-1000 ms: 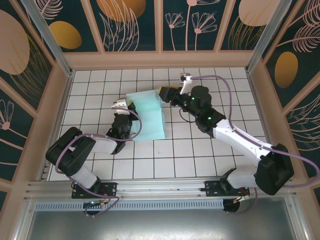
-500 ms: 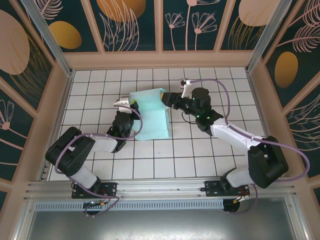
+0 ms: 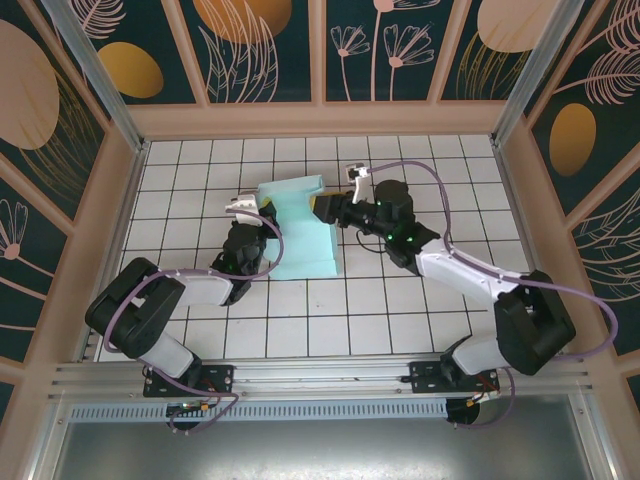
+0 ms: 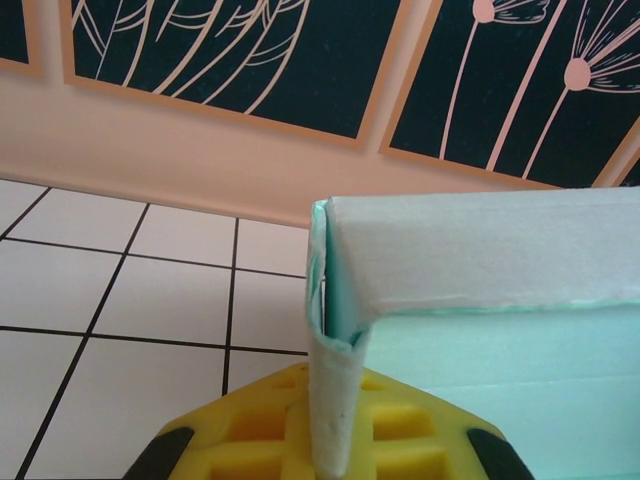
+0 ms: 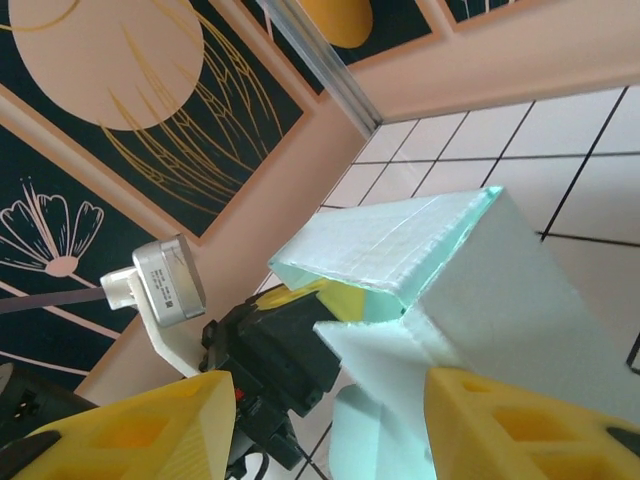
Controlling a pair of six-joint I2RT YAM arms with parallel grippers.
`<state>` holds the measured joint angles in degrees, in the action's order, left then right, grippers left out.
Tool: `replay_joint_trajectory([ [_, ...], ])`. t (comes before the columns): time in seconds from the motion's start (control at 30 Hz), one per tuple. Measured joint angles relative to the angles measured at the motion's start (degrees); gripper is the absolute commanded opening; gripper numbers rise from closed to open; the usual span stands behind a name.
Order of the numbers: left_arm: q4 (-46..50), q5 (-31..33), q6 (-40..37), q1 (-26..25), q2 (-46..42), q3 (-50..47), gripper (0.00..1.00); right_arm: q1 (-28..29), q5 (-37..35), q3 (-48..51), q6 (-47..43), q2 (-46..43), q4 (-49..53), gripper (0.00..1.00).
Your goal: Fold the paper box
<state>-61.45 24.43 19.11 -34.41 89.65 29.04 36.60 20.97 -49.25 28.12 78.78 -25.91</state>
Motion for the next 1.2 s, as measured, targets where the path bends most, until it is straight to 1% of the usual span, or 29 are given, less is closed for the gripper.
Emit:
replay_joint_trajectory([
  [0.13, -0.02, -0.04, 0.00, -0.09, -1.07, -0.04, 0.00, -2.64, -3.32, 3.21, -0.79, -6.86, -0.35, 0.53],
  [0.2, -0.02, -0.22, 0.00, -0.11, -1.70, -0.22, 0.00, -6.27, -4.22, 5.68, 0.39, -10.01, -0.81, 0.53],
  [0.3, -0.04, -0.63, 0.02, -0.09, -2.56, -0.42, 0.00, -12.28, -4.28, 8.87, 2.91, -11.56, -1.33, 0.53],
  [0.4, -0.02, -1.36, 0.02, -0.09, -3.54, -0.63, 0.00, -14.36, -3.28, 10.78, 4.04, -10.86, -0.81, 0.53],
  [0.57, -0.02, -1.95, 0.28, -0.09, -4.44, -0.70, 0.00, -13.14, 1.38, 11.02, 4.31, -8.48, -1.33, 0.53],
  [0.67, -0.02, -2.29, 0.50, -0.09, -4.52, -0.74, 0.00, -10.40, 3.13, 10.43, 3.15, -6.60, -0.83, 0.53],
  [0.83, 0.00, -3.04, 0.66, -0.09, -4.66, -0.79, 0.00, -6.01, 4.61, 7.74, -0.20, -4.37, 0.02, 0.52],
  [1.0, -0.02, -2.97, 0.66, -0.09, -6.12, -1.75, 0.00, -4.55, 5.14, 7.15, -1.97, -4.37, -0.04, 0.53],
  [1.1, -0.02, -2.99, 0.66, -0.09, -6.71, -2.29, 0.00, -4.02, 5.77, 7.15, -3.08, -4.44, -0.13, 0.58],
  [1.2, -0.02, -3.17, 0.63, -0.09, -7.02, -2.89, 0.00, -3.37, 6.32, 7.17, -4.50, -4.61, -0.50, 0.59],
])
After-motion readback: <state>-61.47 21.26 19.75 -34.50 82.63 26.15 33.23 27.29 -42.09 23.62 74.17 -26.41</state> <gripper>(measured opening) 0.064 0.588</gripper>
